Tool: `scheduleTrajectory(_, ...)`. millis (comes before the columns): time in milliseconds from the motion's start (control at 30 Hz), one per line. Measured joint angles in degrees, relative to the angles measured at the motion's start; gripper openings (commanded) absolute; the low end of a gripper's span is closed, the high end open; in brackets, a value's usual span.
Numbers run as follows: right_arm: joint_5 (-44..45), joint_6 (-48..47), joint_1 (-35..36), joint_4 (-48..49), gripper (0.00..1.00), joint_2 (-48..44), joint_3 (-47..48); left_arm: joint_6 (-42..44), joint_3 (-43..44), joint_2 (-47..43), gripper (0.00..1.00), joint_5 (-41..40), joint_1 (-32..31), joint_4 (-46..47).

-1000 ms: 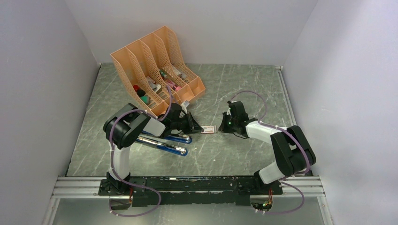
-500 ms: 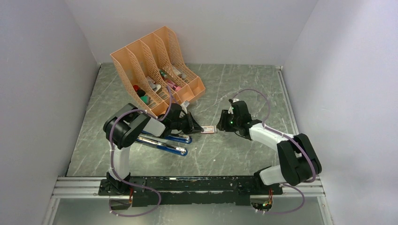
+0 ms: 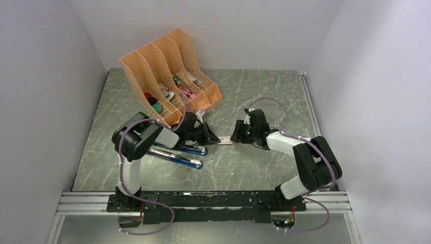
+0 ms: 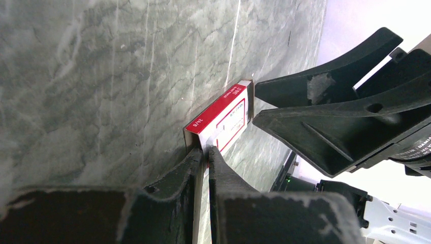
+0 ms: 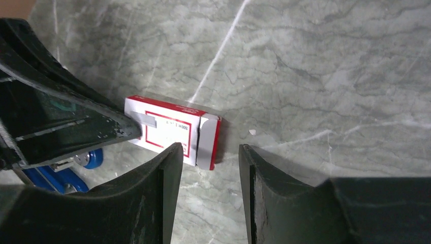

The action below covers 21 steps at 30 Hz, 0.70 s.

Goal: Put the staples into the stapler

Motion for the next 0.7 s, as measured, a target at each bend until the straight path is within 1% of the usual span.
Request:
scheduleTrajectory(267,0.2,0.3,0.0,0.6,0.46,1.5,0.8,0.0,0.0,0.0,0.13,0.0,0.0,0.0)
scheduleTrajectory(400,1.5,0.2,0.0,-0.2,0.40,1.8,1.3,0.0,0.0,0.0,0.13,0.0,0.0,0.0)
scheduleTrajectory(500,3.0,0.1,0.0,-0.8,0.33,1.9,1.5,0.0,0.0,0.0,0.13,0.0,0.0,0.0)
scheduleTrajectory(700,4.5,0.0,0.0,-1.3,0.26,1.9,1.5,0.0,0.0,0.0,0.13,0.0,0.0,0.0)
